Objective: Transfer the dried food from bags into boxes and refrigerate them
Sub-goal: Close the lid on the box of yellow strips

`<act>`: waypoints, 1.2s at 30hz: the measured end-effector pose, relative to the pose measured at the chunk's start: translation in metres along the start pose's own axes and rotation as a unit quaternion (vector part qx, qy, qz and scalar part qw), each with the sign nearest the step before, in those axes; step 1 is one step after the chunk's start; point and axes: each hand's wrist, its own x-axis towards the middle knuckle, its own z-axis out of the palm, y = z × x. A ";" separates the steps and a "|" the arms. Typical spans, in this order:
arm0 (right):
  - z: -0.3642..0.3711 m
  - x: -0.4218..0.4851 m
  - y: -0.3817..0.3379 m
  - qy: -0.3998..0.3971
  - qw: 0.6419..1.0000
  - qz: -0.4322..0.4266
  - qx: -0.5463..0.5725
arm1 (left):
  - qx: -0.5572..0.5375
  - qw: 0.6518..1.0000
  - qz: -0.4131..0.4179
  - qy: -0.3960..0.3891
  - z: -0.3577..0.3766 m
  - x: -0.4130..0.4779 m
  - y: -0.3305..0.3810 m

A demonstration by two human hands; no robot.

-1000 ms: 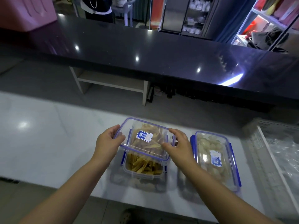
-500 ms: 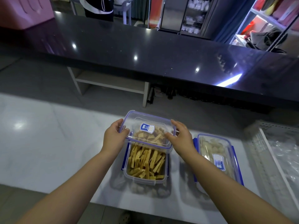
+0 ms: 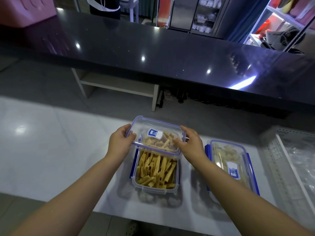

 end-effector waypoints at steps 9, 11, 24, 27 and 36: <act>-0.016 -0.013 -0.013 0.038 0.998 -0.034 0.026 | -0.041 0.998 0.034 0.035 -0.005 -0.012 0.018; -0.026 -0.012 -0.020 0.066 0.996 -0.037 0.044 | -0.060 0.995 0.058 0.058 -0.009 -0.008 0.029; -0.026 -0.065 -0.008 -0.094 0.988 -0.040 -0.116 | -0.069 0.995 0.041 0.061 0.001 -0.033 0.036; -0.020 -0.075 0.001 -0.081 0.990 -0.029 -0.115 | -0.082 0.995 0.009 0.051 0.005 -0.043 0.030; -0.009 -0.084 0.006 -0.040 0.992 -0.014 -0.121 | -0.023 0.999 -0.017 -0.015 0.015 -0.071 0.001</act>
